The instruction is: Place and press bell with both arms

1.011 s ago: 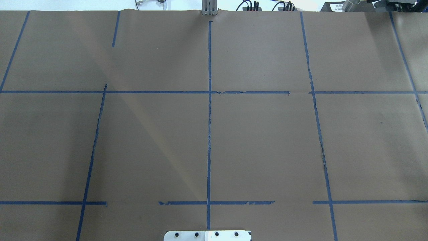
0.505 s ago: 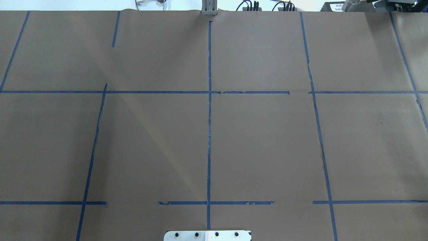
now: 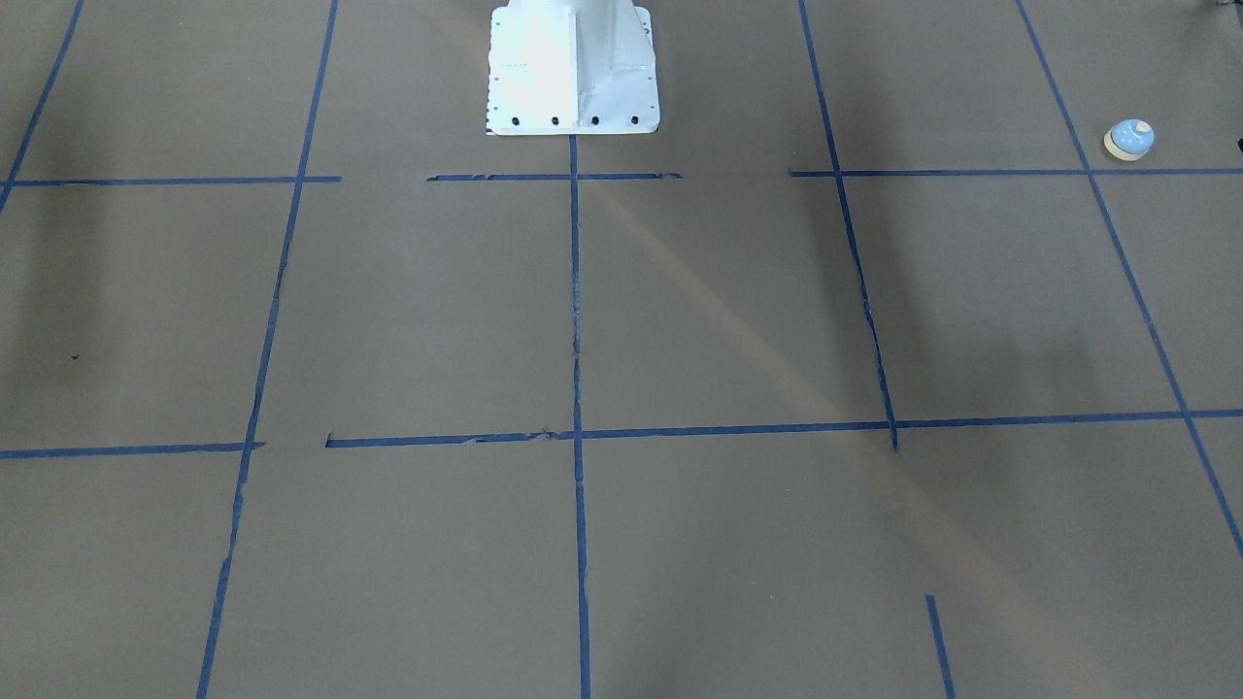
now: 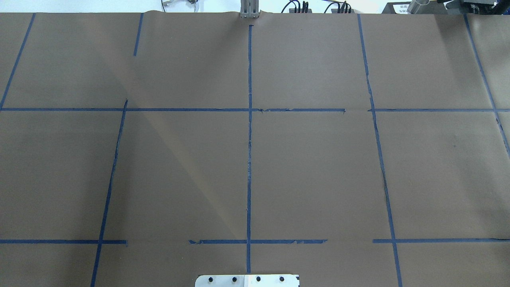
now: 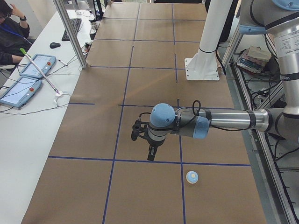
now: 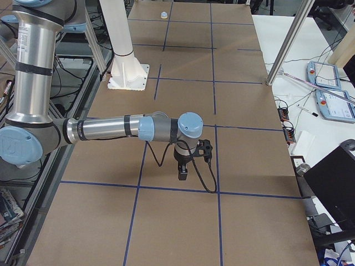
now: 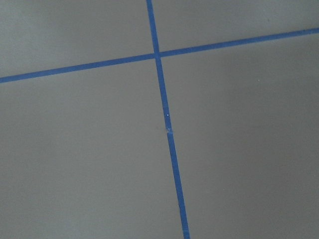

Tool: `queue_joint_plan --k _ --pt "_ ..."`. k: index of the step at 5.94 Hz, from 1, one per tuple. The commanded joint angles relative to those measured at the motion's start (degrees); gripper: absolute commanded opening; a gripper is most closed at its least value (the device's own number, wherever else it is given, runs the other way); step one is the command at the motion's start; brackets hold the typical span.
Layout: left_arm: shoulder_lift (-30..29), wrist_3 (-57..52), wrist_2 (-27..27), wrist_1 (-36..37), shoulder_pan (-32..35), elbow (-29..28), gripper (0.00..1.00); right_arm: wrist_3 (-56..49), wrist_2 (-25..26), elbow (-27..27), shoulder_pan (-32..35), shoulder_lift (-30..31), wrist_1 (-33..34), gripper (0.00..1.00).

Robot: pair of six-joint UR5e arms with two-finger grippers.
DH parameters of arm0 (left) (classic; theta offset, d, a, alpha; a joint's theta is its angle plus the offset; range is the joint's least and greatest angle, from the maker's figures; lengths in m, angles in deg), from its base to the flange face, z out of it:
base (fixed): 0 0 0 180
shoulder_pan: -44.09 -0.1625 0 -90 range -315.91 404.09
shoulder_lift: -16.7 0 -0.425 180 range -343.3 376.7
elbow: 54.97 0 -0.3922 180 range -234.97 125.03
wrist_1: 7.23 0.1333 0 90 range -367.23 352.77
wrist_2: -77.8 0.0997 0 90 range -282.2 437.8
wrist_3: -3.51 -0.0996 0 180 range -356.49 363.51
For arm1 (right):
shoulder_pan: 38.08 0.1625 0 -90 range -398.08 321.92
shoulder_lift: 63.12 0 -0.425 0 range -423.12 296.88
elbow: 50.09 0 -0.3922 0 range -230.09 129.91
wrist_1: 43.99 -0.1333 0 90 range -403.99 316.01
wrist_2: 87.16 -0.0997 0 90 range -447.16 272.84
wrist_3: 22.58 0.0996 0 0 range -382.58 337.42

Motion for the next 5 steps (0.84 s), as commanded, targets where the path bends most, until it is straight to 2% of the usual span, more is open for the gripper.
queue_joint_plan --k 1,2,4,5 --pt "4.5 6.3 2.3 -3.7 -9.4 -0.7 1.0 0.0 0.1 -1.1 0.0 1.0 0.0 1.0" --pt "7.7 6.4 4.2 -7.3 -11.3 -1.9 1.0 0.0 0.1 -1.3 0.0 1.1 0.0 1.0" --pt "10.7 9.6 4.9 -24.3 -14.5 -13.0 1.0 0.0 0.1 -2.0 0.0 1.8 0.0 1.0" --pt "11.9 15.7 4.9 -30.2 -19.4 -15.4 1.0 0.3 0.0 -2.1 0.0 1.8 0.0 1.0"
